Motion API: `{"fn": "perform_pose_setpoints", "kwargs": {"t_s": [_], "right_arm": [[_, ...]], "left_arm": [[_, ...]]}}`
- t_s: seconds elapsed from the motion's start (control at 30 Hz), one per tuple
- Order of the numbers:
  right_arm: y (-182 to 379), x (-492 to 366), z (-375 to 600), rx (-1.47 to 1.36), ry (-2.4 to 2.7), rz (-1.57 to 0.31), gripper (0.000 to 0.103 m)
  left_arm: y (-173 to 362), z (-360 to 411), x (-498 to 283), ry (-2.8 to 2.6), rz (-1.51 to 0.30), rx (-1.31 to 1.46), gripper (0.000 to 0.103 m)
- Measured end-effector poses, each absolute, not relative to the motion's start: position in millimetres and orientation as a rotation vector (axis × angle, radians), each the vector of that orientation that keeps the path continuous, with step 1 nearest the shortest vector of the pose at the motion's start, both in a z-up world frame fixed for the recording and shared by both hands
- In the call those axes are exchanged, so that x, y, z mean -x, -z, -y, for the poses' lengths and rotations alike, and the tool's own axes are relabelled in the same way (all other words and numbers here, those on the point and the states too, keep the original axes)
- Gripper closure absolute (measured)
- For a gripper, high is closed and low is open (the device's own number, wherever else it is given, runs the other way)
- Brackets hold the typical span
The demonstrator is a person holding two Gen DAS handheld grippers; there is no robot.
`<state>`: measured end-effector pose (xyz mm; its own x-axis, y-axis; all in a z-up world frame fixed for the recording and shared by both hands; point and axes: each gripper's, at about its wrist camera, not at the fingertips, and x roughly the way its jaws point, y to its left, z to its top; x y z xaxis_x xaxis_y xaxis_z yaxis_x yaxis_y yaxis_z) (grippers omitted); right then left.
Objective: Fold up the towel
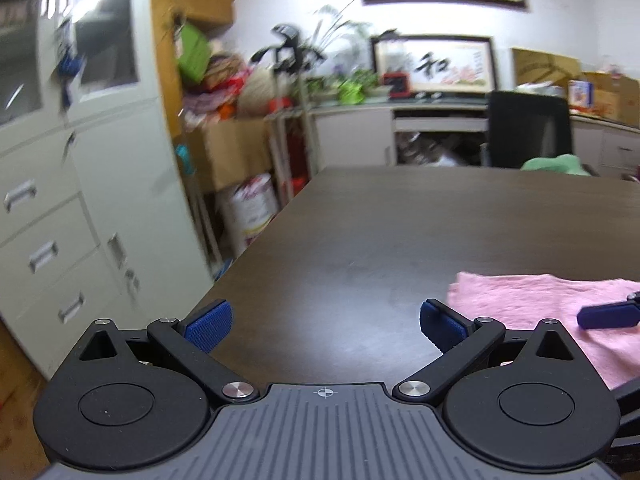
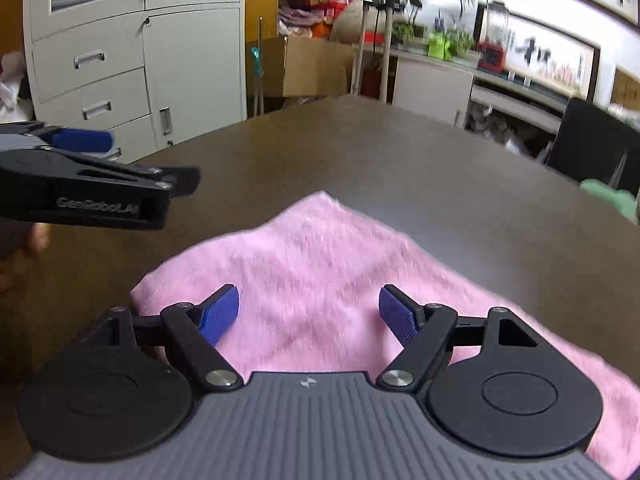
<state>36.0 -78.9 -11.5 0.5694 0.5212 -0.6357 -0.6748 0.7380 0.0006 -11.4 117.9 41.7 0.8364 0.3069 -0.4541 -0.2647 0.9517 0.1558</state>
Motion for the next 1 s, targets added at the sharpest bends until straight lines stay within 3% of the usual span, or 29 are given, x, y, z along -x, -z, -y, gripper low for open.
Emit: {"fn": "perform_pose_setpoints", "kwargs": {"t_s": [0.37,0.63,1.0], "right_arm": [[8,11,233,-0.098,-0.616,-0.696,0.020],[7,53,296,-0.043,-0.506,-0.653,0.018],[20,22,314,-0.054,-0.617,-0.667,0.018]], "left_arm": [[-23,-77,7,-0.133,-0.514,-0.260,0.001],[-8,-74,-4,-0.120,-0.596,-0.293,0.001],[-10,-80,-6,-0.116,-0.603,-0.279,0.000]]}}
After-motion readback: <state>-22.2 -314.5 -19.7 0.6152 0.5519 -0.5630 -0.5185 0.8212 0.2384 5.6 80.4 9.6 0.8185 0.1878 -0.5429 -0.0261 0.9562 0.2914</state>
